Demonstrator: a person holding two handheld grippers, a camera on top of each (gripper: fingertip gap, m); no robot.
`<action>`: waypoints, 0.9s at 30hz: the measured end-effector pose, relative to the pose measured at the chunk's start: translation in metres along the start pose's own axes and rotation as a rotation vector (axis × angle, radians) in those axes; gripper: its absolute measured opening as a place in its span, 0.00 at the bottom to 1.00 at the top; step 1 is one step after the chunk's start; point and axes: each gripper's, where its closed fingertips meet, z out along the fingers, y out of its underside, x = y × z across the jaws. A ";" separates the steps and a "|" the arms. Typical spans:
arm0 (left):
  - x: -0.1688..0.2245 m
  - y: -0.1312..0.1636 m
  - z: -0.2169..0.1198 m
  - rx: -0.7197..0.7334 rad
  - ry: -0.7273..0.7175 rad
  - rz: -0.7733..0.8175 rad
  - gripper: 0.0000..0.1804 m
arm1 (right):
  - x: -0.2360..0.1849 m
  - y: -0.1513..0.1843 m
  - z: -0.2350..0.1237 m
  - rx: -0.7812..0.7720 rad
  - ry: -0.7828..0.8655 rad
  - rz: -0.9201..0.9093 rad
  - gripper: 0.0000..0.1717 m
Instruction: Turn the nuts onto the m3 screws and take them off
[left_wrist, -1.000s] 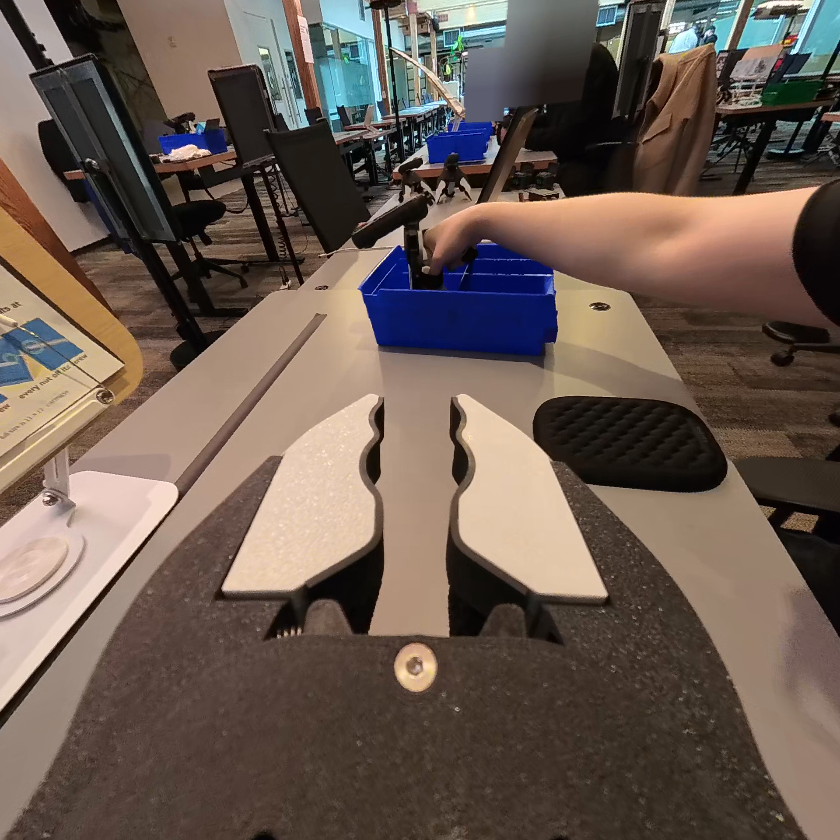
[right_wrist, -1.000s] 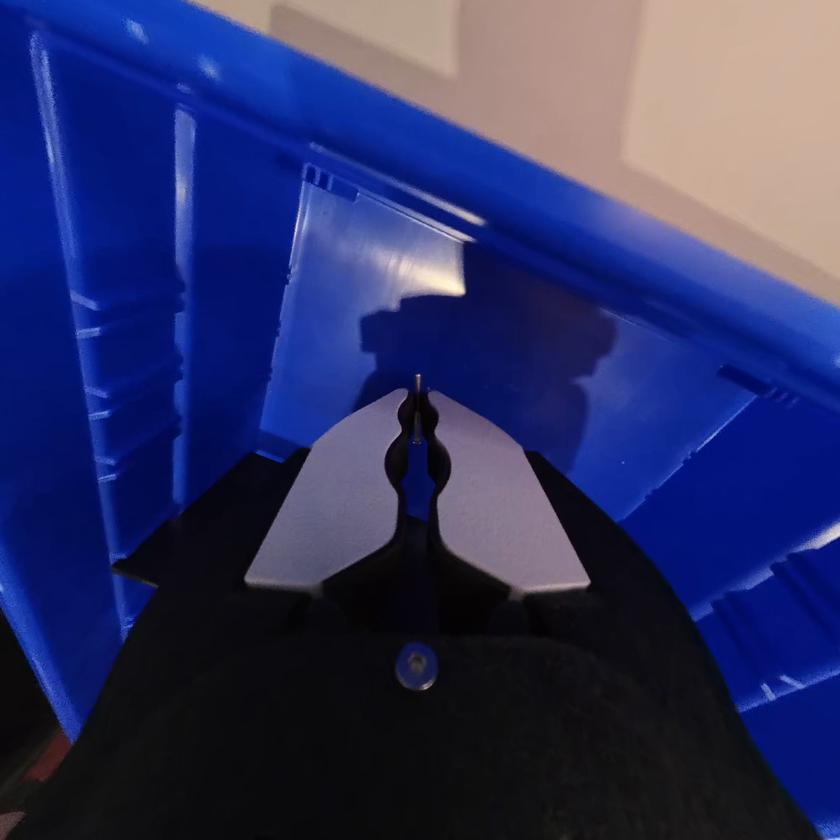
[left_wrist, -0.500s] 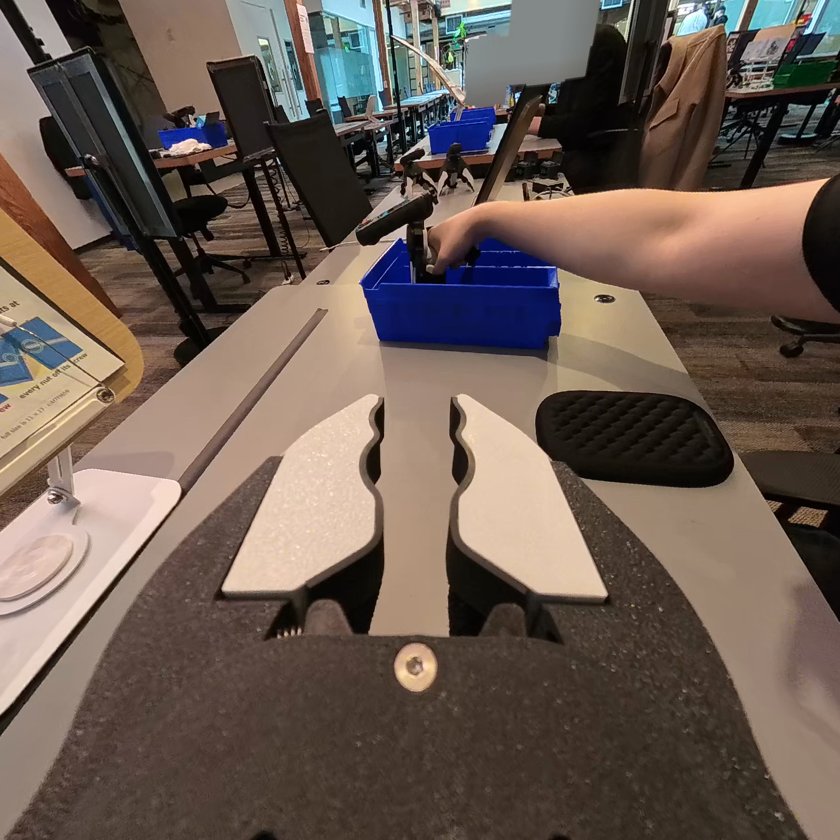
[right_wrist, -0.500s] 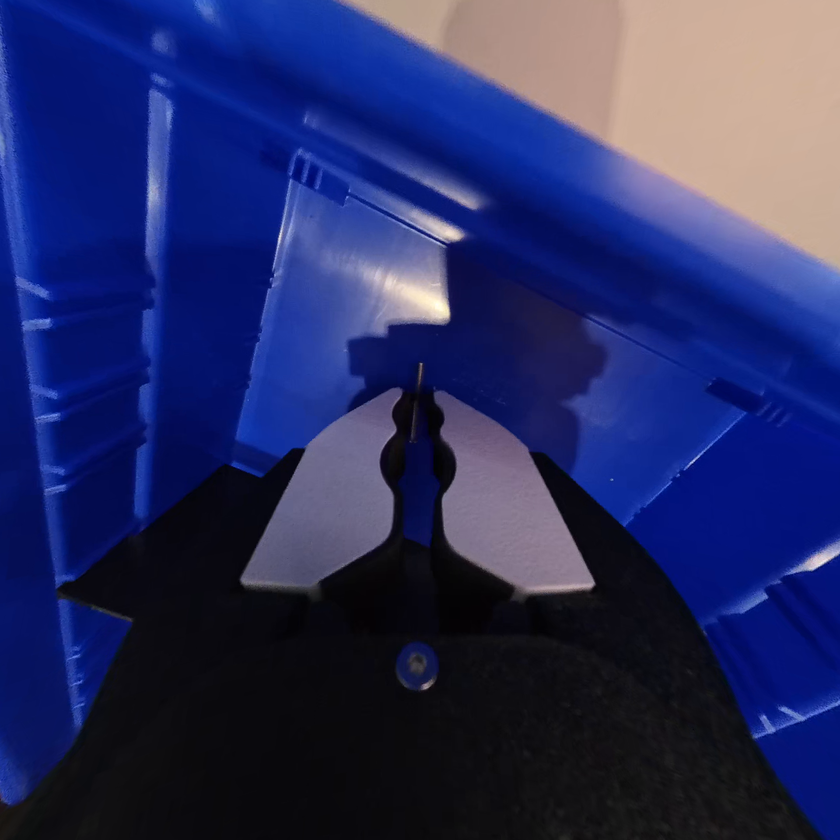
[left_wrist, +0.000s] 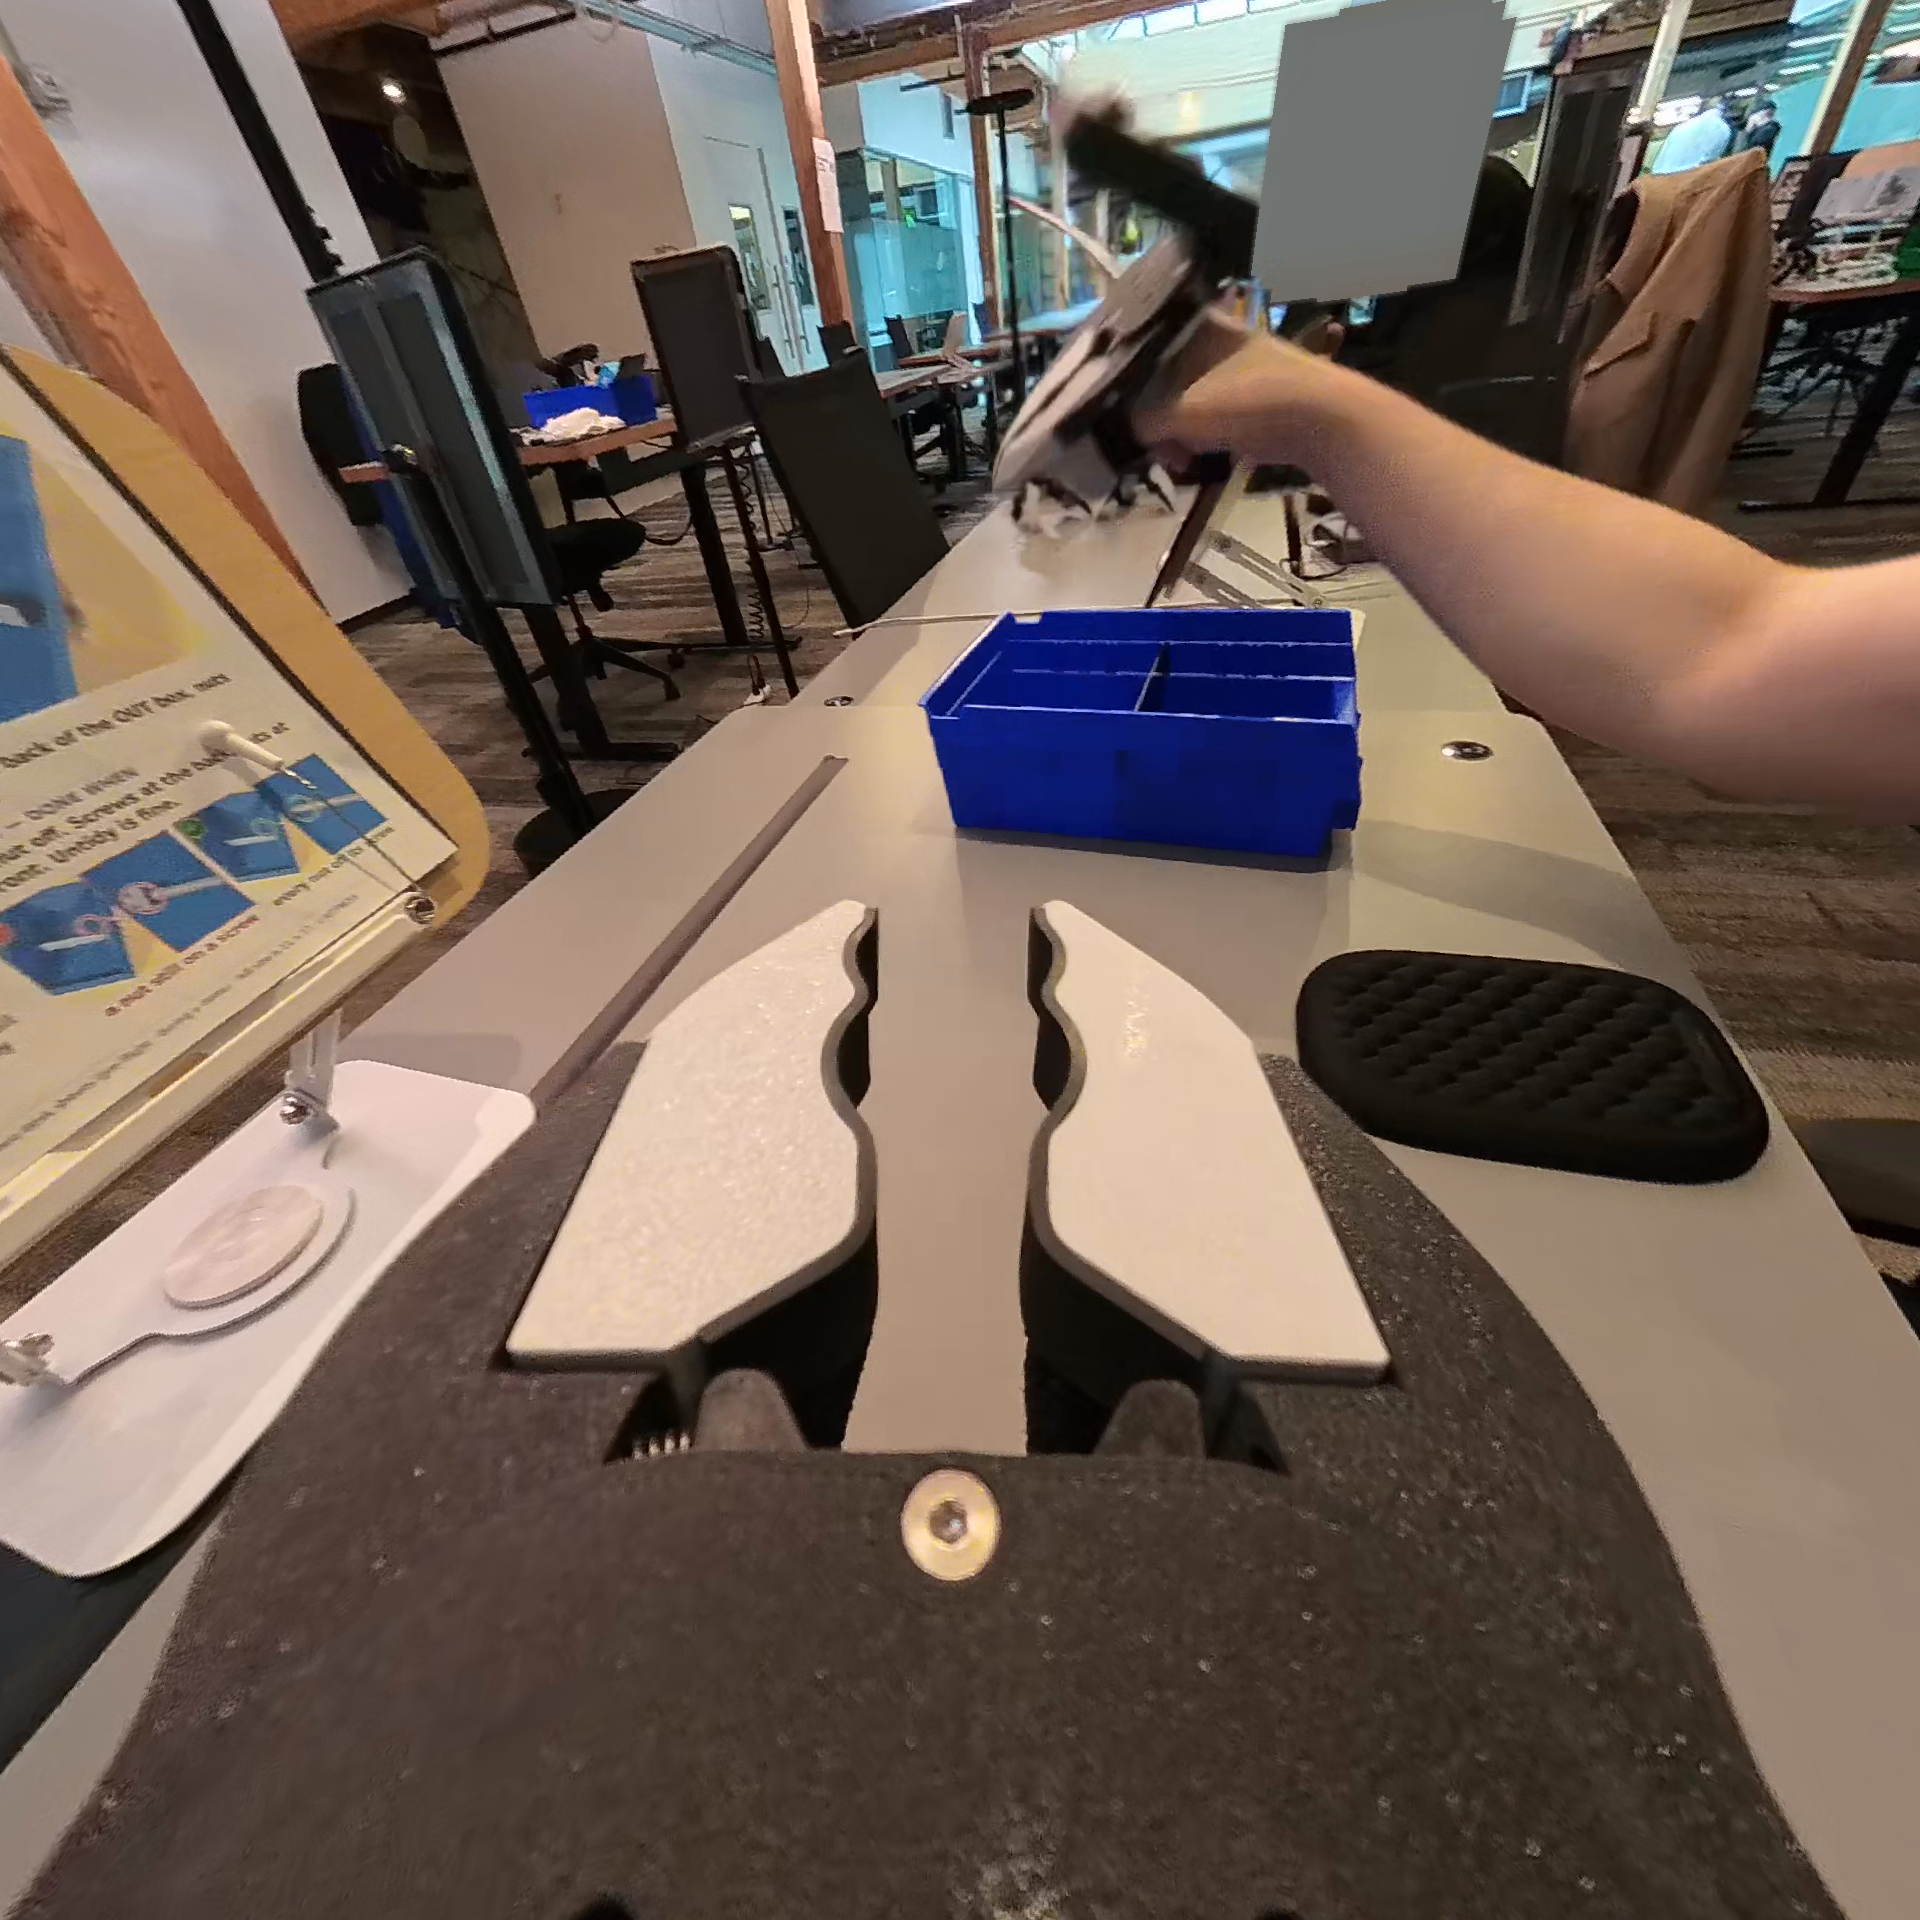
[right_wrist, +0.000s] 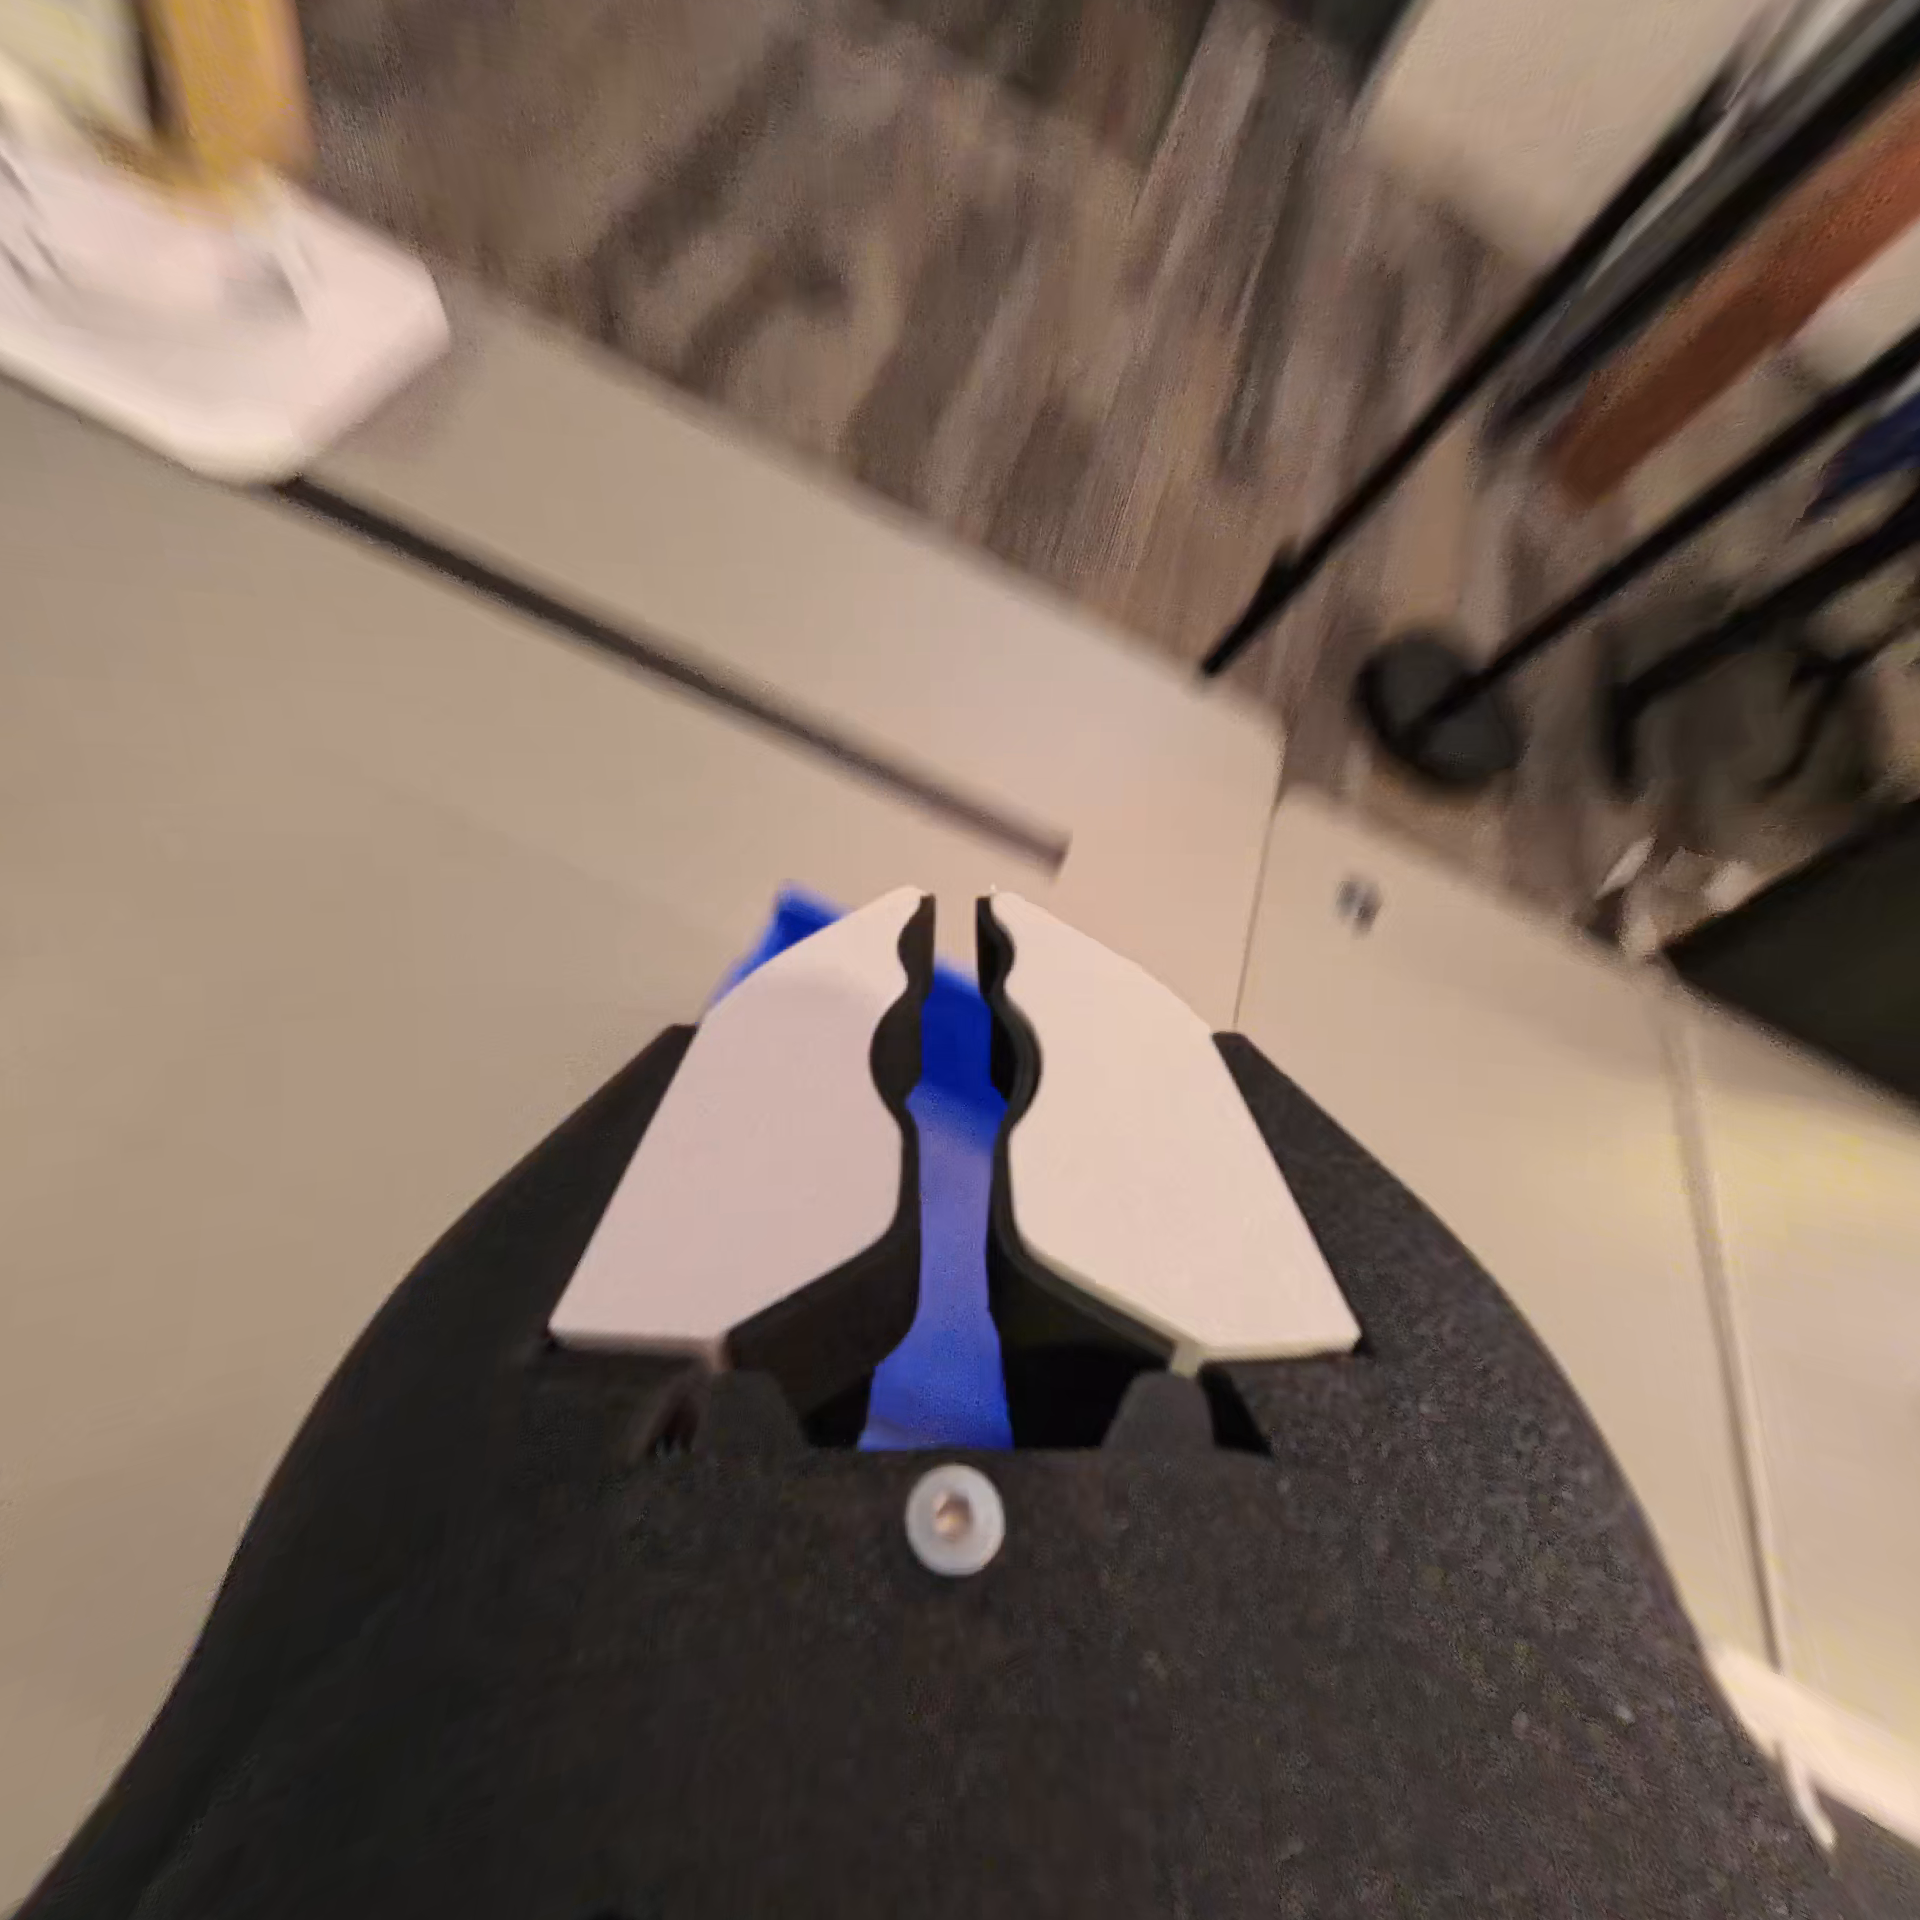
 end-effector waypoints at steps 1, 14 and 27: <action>-0.003 -0.001 -0.001 0.008 -0.015 -0.006 0.15 | -0.011 -0.030 -0.019 0.131 0.027 -0.031 0.05; -0.039 -0.003 -0.002 0.082 -0.206 -0.151 0.14 | -0.308 -0.200 -0.122 0.919 -0.558 -0.107 0.17; -0.052 0.006 -0.011 0.025 -0.274 -0.146 0.13 | -0.357 -0.196 -0.100 0.976 -0.561 -0.162 0.00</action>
